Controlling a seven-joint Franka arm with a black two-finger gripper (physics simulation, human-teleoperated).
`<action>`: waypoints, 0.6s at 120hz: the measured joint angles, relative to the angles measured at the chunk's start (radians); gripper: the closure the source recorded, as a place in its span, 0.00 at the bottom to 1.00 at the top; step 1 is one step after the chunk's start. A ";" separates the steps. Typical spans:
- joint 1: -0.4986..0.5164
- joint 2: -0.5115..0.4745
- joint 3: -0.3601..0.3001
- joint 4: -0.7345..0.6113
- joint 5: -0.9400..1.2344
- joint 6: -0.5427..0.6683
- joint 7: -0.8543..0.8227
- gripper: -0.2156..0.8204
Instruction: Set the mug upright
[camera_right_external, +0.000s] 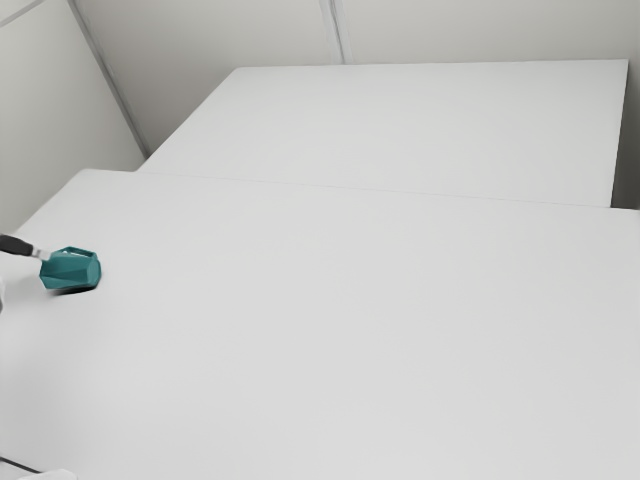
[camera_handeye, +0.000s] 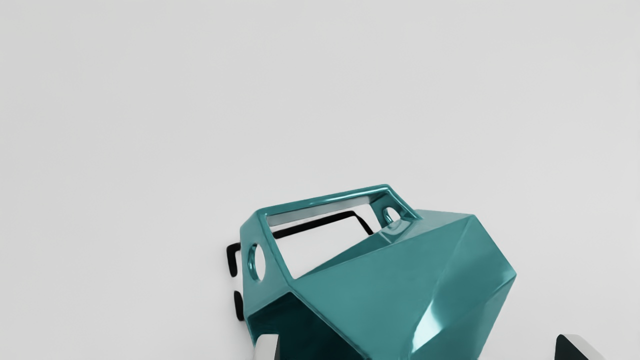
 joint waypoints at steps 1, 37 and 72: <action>0.001 0.000 0.001 0.000 0.000 -0.002 0.000 0.21; 0.014 0.001 0.005 -0.008 0.011 -0.081 -0.035 0.21; 0.027 0.014 0.000 -0.017 -0.004 -0.106 -0.086 0.21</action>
